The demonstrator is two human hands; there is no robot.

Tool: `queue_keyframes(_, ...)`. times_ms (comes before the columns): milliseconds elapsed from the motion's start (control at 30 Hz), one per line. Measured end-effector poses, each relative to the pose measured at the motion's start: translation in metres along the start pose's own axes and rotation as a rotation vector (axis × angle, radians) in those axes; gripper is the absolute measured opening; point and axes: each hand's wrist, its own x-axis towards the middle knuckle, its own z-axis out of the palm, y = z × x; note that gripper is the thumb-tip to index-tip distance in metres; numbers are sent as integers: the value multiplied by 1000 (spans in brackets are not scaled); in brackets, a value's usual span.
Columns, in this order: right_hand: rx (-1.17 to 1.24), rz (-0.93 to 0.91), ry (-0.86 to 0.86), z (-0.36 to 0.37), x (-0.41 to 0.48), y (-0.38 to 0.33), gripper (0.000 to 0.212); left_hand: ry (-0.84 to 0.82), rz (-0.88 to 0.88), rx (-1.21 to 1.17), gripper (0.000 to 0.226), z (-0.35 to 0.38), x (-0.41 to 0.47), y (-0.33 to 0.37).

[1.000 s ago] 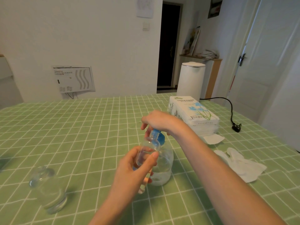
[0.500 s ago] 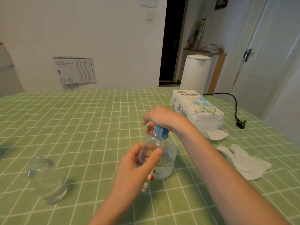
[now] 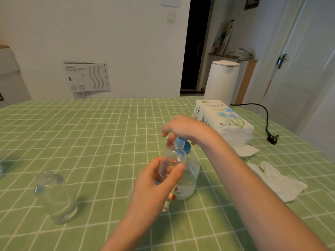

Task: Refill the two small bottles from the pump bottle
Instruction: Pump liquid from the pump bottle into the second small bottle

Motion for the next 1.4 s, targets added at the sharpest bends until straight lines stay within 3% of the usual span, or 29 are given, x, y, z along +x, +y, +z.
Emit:
queue_keyframes(233,21,23,-13,9,3,4,12,11,-25,-1,38,-1,-2,-3)
queue_keyframes(367,-11,-13,18,3,2,2,35,-1,-20,5,35,-2,-1,-4)
queue_keyframes(1400,45,-72,25,2,4,3,32,6,11,22,36,0,1,-2)
